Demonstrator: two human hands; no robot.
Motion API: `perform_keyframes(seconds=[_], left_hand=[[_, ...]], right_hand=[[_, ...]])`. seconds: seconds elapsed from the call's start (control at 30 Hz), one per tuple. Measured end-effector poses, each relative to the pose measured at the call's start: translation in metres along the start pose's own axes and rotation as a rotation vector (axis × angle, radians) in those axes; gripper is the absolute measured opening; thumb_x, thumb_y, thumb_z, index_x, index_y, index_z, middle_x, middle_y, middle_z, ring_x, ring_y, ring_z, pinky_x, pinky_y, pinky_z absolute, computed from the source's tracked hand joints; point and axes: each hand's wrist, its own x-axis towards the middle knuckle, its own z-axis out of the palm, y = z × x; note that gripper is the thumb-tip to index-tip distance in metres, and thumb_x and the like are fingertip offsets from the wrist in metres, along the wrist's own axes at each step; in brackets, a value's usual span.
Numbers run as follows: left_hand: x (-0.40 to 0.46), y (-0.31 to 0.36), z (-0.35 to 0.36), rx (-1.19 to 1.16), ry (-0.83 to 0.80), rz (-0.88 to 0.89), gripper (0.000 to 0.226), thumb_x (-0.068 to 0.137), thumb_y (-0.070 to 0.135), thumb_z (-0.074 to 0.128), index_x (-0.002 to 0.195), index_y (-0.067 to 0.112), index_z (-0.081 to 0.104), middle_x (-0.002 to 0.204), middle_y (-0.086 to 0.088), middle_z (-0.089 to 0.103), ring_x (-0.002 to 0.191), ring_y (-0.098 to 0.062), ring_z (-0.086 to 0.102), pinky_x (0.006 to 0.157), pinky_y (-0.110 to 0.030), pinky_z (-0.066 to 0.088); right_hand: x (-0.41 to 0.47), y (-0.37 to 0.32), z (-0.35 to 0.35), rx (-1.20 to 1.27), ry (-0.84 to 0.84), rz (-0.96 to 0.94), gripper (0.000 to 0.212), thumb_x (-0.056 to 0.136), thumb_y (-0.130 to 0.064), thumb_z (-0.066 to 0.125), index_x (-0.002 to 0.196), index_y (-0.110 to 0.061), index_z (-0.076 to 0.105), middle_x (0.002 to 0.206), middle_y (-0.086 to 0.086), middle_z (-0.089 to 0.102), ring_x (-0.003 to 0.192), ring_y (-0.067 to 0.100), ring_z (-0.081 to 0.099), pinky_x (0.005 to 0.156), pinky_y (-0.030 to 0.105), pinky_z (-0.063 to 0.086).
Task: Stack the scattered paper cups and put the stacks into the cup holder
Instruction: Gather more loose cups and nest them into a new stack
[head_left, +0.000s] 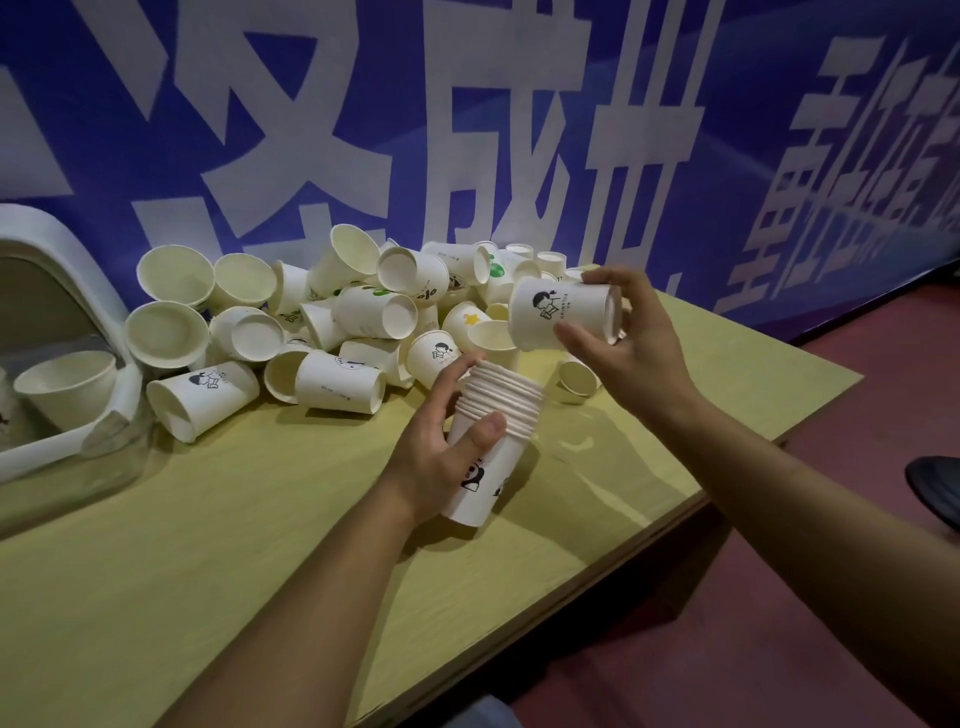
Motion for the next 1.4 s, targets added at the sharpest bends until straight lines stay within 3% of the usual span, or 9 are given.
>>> perform_keyframes(seconds=[0.23, 0.37, 0.5, 0.67, 0.8, 0.9, 1.0, 1.13, 1.4], left_hand=[[0.0, 0.006, 0.004, 0.018, -0.065, 0.012, 0.082, 0.076, 0.063, 0.064, 0.149, 0.058, 0.026, 0.134, 0.031, 0.055, 0.119, 0.004, 0.059, 0.093, -0.022, 0.052], [0.0, 0.005, -0.001, -0.021, -0.021, 0.01, 0.085, 0.075, 0.063, 0.064, 0.15, 0.057, 0.025, 0.134, 0.017, 0.058, 0.107, -0.004, 0.067, 0.081, -0.027, 0.058], [0.0, 0.004, -0.001, 0.0, 0.035, 0.015, 0.083, 0.074, 0.064, 0.062, 0.148, 0.054, 0.026, 0.126, 0.012, 0.061, 0.1, -0.008, 0.068, 0.078, -0.031, 0.06], [0.003, 0.0, -0.005, -0.002, 0.108, 0.023, 0.087, 0.077, 0.06, 0.061, 0.152, 0.054, 0.02, 0.141, 0.005, 0.054, 0.105, -0.008, 0.067, 0.083, -0.029, 0.059], [0.002, 0.002, -0.003, 0.036, 0.093, 0.025, 0.077, 0.073, 0.064, 0.062, 0.143, 0.062, 0.03, 0.134, 0.004, 0.058, 0.104, -0.008, 0.066, 0.084, -0.03, 0.057], [0.002, 0.005, 0.0, 0.036, 0.09, 0.046, 0.076, 0.074, 0.063, 0.062, 0.141, 0.064, 0.028, 0.132, 0.005, 0.058, 0.102, -0.003, 0.065, 0.079, -0.015, 0.052], [0.001, 0.004, 0.001, 0.041, 0.08, 0.047, 0.076, 0.073, 0.066, 0.061, 0.141, 0.068, 0.026, 0.134, 0.009, 0.056, 0.103, 0.001, 0.063, 0.078, -0.012, 0.051], [0.001, 0.006, 0.001, 0.054, 0.072, 0.048, 0.076, 0.071, 0.068, 0.06, 0.138, 0.072, 0.024, 0.134, 0.015, 0.053, 0.104, 0.006, 0.061, 0.079, -0.011, 0.05], [0.001, 0.006, 0.002, 0.057, 0.061, 0.052, 0.078, 0.072, 0.067, 0.061, 0.141, 0.067, 0.025, 0.136, 0.011, 0.055, 0.106, 0.004, 0.061, 0.079, -0.009, 0.049]], right_hand=[[-0.016, -0.007, 0.03, 0.237, -0.029, 0.123, 0.005, 0.097, -0.023, 0.064, 0.099, -0.021, 0.06, 0.095, 0.002, 0.064, 0.09, 0.018, 0.066, 0.079, 0.046, 0.06], [-0.016, -0.005, 0.034, 0.291, -0.139, 0.163, 0.048, 0.091, -0.02, 0.072, 0.126, -0.043, 0.049, 0.101, 0.011, 0.052, 0.091, 0.023, 0.062, 0.084, 0.04, 0.059], [-0.017, -0.002, 0.034, 0.265, -0.181, 0.163, 0.044, 0.091, -0.03, 0.07, 0.125, -0.053, 0.055, 0.102, 0.011, 0.056, 0.096, 0.024, 0.064, 0.091, 0.054, 0.056], [-0.032, 0.007, 0.029, 0.091, -0.265, 0.066, 0.031, 0.097, -0.027, 0.063, 0.125, -0.039, 0.065, 0.105, 0.005, 0.066, 0.099, 0.017, 0.061, 0.091, 0.04, 0.055], [-0.034, 0.018, 0.013, -0.184, -0.147, 0.004, 0.026, 0.094, -0.03, 0.067, 0.118, -0.04, 0.067, 0.103, -0.008, 0.059, 0.096, 0.008, 0.058, 0.08, 0.031, 0.049], [-0.025, 0.041, -0.007, -0.632, 0.009, 0.08, 0.037, 0.09, -0.049, 0.065, 0.126, -0.044, 0.06, 0.126, -0.005, 0.052, 0.119, 0.018, 0.046, 0.099, 0.039, 0.034], [-0.021, 0.065, -0.029, -0.907, -0.036, 0.257, 0.062, 0.091, -0.063, 0.055, 0.147, -0.043, 0.038, 0.153, 0.001, 0.028, 0.141, 0.029, 0.021, 0.11, 0.051, 0.024], [-0.021, 0.084, -0.04, -0.885, -0.086, 0.324, 0.053, 0.097, -0.061, 0.047, 0.142, -0.034, 0.05, 0.16, 0.0, 0.023, 0.148, 0.029, 0.009, 0.114, 0.058, 0.02], [-0.019, 0.083, -0.041, -0.61, -0.114, 0.233, 0.024, 0.098, -0.034, 0.062, 0.12, -0.026, 0.067, 0.152, -0.002, 0.038, 0.142, 0.025, 0.022, 0.111, 0.051, 0.032]])
